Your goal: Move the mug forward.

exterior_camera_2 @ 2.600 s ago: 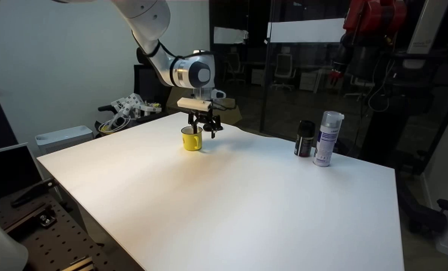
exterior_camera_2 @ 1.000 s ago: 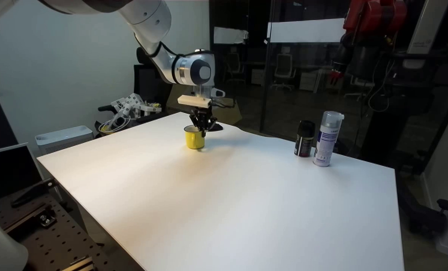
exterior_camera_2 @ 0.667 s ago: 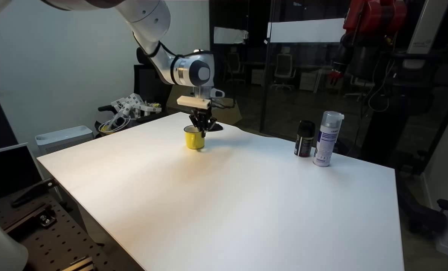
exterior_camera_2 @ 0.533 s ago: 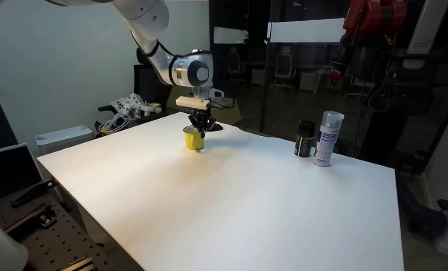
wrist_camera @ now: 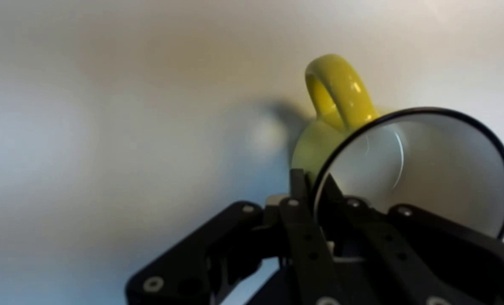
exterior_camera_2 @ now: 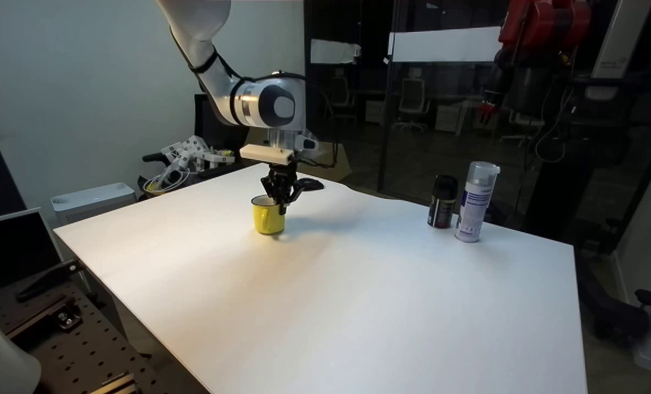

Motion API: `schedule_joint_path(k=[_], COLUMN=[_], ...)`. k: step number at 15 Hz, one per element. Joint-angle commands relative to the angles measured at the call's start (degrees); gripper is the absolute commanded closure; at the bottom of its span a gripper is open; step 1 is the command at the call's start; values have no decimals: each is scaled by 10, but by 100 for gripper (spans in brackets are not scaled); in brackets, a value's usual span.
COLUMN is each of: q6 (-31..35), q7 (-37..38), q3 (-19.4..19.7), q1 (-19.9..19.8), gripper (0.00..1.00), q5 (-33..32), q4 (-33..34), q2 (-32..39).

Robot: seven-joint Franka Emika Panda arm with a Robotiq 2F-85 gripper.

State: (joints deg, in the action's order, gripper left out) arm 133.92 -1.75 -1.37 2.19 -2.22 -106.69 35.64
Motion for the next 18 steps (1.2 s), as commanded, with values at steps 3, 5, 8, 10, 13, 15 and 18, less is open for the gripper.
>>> schedule_joint_path(k=[3, 5, 8, 10, 13, 15, 18], q6=[59, 113, 165, 182, 194, 201, 209], q7=[4, -2, -11, -16, -23, -29, -32], q3=[10, 5, -2, -6, -11, -15, -17], q1=[-8, -16, -25, -30, -37, -43, -48], gripper=[97, 97, 97, 97, 64, 57, 37], q5=[-3, 8, 23, 33, 43, 51, 55], q4=[-133, -156, -189, -202, -213, -219, -232], q2=[-67, -71, -81, -86, -92, -92, -90])
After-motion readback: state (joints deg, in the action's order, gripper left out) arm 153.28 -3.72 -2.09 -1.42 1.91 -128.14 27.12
